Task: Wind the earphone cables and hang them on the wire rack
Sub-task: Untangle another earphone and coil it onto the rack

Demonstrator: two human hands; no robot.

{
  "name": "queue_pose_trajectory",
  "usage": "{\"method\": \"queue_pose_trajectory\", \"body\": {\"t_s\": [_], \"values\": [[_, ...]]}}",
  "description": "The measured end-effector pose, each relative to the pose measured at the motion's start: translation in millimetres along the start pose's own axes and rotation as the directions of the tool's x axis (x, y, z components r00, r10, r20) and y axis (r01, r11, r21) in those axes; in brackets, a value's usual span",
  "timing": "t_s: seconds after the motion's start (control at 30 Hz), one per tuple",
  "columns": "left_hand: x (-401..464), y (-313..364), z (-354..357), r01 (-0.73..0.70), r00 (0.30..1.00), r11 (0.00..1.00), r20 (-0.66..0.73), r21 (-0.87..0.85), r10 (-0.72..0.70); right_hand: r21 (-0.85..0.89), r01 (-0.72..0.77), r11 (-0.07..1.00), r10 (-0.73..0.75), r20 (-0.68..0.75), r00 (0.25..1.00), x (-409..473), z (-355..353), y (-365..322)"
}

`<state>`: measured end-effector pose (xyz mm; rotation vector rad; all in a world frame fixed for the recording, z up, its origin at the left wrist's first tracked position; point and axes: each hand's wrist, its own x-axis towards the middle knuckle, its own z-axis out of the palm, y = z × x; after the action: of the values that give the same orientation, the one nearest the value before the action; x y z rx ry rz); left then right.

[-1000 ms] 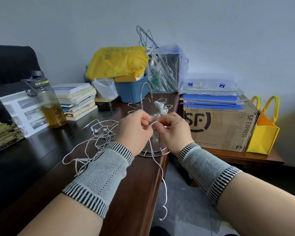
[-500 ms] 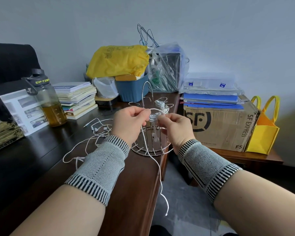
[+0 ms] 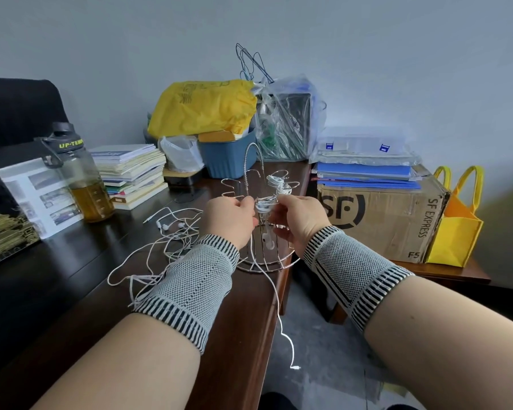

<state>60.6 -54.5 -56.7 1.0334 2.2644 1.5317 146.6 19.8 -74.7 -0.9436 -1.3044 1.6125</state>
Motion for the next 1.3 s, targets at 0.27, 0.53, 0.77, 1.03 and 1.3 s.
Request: {"method": "queue_pose_trajectory", "body": {"t_s": [0.27,0.53,0.77,1.03,1.3], "values": [[-4,-14,-2,-0.089,0.992,0.996,0.086,0.006,0.088,-0.018,0.021,1.000,-0.021,-0.032,0.999,4,2,2],[-13,-16,-7,-0.257,0.960,0.935,0.179,0.243,0.217,-0.158,0.297,0.942,-0.298,0.021,0.954,-2,-12,18],[-20,-18,-3,-0.486,0.874,0.743,0.250,0.460,0.418,-0.414,0.631,0.657,-0.566,0.281,0.775,-14,-17,28],[-19,-25,-4,-0.487,0.870,0.777,0.146,0.399,0.471,-0.487,0.581,0.652,-0.568,0.194,0.800,-13,-15,24],[-19,-20,-6,-0.394,0.919,0.901,0.107,0.183,0.380,-0.539,0.592,0.599,-0.589,0.205,0.782,-14,-15,27]]}}
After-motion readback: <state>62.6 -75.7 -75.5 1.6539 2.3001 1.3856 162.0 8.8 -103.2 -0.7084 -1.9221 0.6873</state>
